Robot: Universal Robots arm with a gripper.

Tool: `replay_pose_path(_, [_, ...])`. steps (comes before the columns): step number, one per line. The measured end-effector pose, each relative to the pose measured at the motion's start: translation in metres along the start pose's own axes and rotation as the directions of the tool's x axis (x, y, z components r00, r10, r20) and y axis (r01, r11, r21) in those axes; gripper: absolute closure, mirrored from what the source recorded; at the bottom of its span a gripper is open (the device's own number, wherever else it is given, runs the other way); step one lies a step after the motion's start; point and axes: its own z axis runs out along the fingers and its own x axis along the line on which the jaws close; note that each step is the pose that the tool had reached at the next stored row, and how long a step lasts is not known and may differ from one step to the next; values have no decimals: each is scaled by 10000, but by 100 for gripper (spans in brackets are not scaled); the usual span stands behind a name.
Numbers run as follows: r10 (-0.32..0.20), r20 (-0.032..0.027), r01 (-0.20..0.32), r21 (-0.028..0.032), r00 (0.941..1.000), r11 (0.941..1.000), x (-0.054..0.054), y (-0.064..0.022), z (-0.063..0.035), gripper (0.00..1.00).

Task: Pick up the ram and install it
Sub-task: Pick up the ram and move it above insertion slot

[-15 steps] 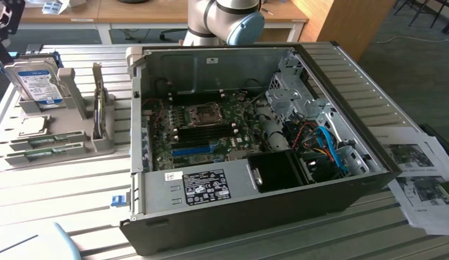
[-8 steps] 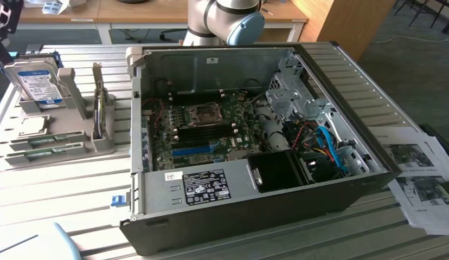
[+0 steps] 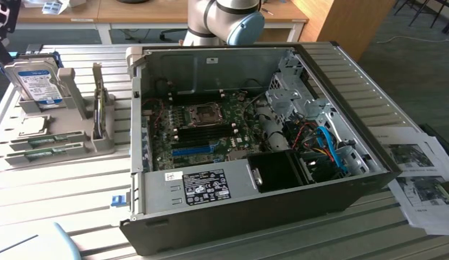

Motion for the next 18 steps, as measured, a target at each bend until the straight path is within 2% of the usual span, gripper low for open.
replay_pose_path(5, [-699, -30, 699, -8, 9976, 9976, 0, 1, 0, 91])
replay_pose_path(9, [-1260, -55, 1260, -17, 9920, 9920, 0, 0, 0, 91])
replay_pose_path(14, [-2004, -86, 2004, -30, 9797, 9797, 0, 0, 0, 91])
replay_pose_path(18, [-2605, -111, 2604, -43, 9654, 9655, 0, 0, 1, 91])
